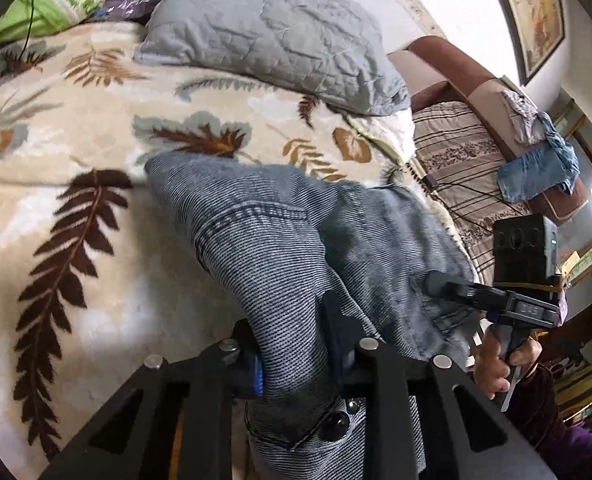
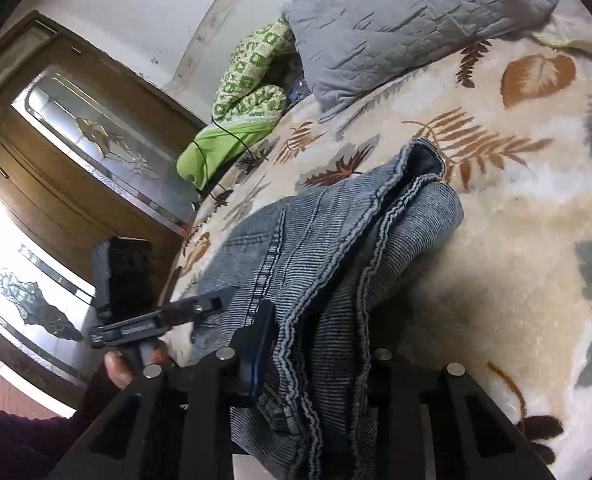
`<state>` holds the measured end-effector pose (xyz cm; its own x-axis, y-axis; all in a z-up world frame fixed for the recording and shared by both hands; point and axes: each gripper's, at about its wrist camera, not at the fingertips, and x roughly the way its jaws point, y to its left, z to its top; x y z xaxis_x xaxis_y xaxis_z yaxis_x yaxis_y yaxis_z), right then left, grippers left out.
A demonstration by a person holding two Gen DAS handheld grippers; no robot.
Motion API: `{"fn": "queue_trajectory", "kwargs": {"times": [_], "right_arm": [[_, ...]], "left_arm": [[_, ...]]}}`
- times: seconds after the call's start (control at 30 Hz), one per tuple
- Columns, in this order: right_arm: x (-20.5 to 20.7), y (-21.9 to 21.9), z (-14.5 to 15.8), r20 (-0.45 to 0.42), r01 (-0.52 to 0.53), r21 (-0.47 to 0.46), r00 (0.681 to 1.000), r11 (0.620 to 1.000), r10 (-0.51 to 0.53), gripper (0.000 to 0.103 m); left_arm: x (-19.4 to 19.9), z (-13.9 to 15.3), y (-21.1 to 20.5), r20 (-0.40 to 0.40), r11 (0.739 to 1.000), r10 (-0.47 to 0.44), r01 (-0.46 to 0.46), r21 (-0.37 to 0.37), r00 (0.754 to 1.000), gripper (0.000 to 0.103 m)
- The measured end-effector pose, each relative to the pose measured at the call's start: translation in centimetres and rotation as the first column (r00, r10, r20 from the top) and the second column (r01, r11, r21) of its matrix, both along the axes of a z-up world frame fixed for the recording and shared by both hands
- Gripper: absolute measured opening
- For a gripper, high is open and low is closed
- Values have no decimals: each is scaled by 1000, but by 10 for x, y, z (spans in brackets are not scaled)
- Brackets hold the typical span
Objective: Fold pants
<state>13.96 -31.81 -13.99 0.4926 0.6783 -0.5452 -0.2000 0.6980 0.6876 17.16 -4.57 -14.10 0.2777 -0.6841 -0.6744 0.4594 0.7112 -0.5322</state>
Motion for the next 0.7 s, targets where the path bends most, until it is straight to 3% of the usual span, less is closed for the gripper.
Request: {"fn": "queue_trajectory", "kwargs": {"times": [0.3, 0.5, 0.63, 0.7], "right_arm": [[4, 0, 25, 70, 26, 23, 997, 999, -28, 30], [52, -8, 38, 79, 91, 80, 992, 993, -98, 29], [99, -17, 13, 37, 163, 140, 985, 977, -170, 29], [115, -16, -3, 1, 189, 91, 982, 978, -190, 29]], "left_arm": [[11, 34, 3, 80, 1000, 20, -19, -11, 997, 21], [55, 57, -5, 145, 995, 78, -85, 42, 986, 22], [97, 41, -8, 153, 983, 157, -169, 71, 976, 22], [121, 13, -7, 108, 971, 206, -216, 99, 973, 22]]}}
